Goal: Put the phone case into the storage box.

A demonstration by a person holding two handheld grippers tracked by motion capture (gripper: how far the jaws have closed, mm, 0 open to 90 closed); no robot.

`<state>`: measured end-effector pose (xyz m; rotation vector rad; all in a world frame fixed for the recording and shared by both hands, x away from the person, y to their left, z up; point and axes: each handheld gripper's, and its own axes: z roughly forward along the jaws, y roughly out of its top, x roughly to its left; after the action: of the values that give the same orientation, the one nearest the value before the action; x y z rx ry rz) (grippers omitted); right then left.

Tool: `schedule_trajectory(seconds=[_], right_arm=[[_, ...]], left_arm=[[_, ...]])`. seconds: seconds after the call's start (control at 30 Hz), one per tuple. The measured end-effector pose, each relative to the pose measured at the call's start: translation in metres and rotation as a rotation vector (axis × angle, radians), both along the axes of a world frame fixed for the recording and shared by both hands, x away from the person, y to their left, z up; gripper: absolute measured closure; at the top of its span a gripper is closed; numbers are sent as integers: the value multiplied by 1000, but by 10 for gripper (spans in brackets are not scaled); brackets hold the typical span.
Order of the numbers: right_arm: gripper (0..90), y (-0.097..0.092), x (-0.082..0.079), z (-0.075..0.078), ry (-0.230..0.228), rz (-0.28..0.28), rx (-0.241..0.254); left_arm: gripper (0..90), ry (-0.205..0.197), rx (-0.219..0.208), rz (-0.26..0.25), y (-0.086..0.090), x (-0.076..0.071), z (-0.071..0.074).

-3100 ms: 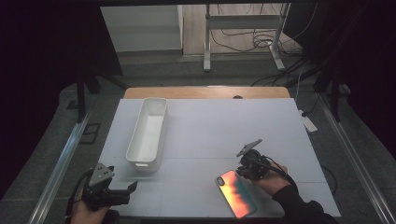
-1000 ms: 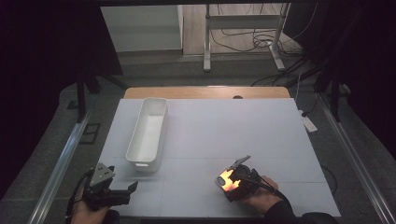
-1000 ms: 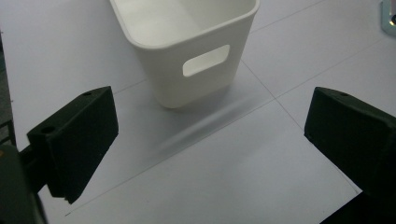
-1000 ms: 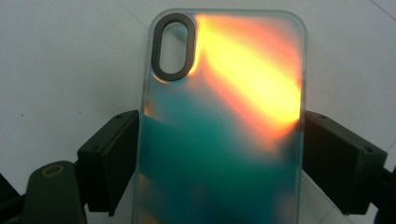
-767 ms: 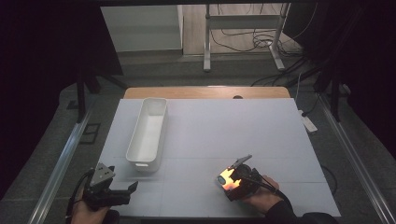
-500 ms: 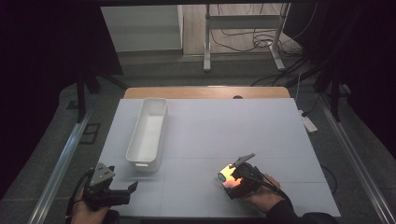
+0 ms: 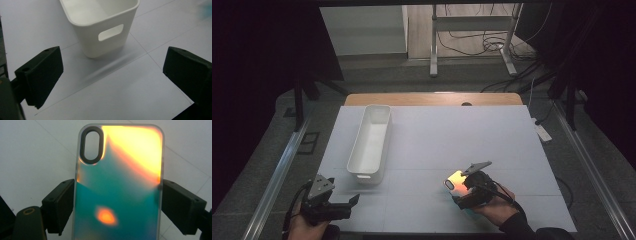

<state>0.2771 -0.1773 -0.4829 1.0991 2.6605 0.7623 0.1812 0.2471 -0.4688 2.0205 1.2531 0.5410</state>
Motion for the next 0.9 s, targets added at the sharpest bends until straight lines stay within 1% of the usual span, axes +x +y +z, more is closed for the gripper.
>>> schedule_trajectory(seconds=[0.03,0.07,0.13,0.17,0.23,0.27,0.33,0.37,0.47,0.5,0.53,0.6,0.63,0.67,0.7,0.73,0.83,0.9], right_arm=[[168,-1,0,2,-4,0,7],[168,-2,1,5,-15,0,29],[168,-2,2,7,-19,2,35],[168,-4,2,10,-30,4,54],[168,-6,3,14,-42,1,77],[168,-7,4,16,-49,-1,89],[168,-9,6,21,-59,6,115],[167,-10,6,23,-64,4,135],[168,-12,8,29,-83,18,172],[168,-13,9,31,-84,20,187],[168,-13,9,31,-84,20,187],[168,-15,10,35,-95,31,220],[167,-16,10,36,-97,33,228],[167,-17,11,39,-103,39,250],[167,-17,11,39,-103,39,250],[167,-17,11,40,-108,44,262],[168,-18,12,45,-121,73,283],[167,-18,12,47,-122,87,294]], left_arm=[[29,0,-2,-2,0,0,0],[20,1,-2,-6,0,0,0],[17,2,-4,-10,0,0,0],[8,2,-5,-12,0,0,0],[6,15,-18,-22,1,1,1],[6,15,-19,-24,0,1,1],[2,12,-41,-34,0,2,2],[2,5,-53,-45,-1,3,3],[2,-20,-54,-63,-3,5,6],[3,-31,-64,-76,-4,6,8],[5,-31,-64,-76,-4,6,8],[7,-42,-88,-100,-6,8,9],[10,-47,-97,-117,-7,9,10],[10,-63,-106,-149,-10,11,12],[10,-63,-106,-149,-10,11,12],[10,-71,-113,-164,-13,12,13],[6,-90,-147,-196,-18,15,15],[2,-94,-164,-205,-21,17,17]])
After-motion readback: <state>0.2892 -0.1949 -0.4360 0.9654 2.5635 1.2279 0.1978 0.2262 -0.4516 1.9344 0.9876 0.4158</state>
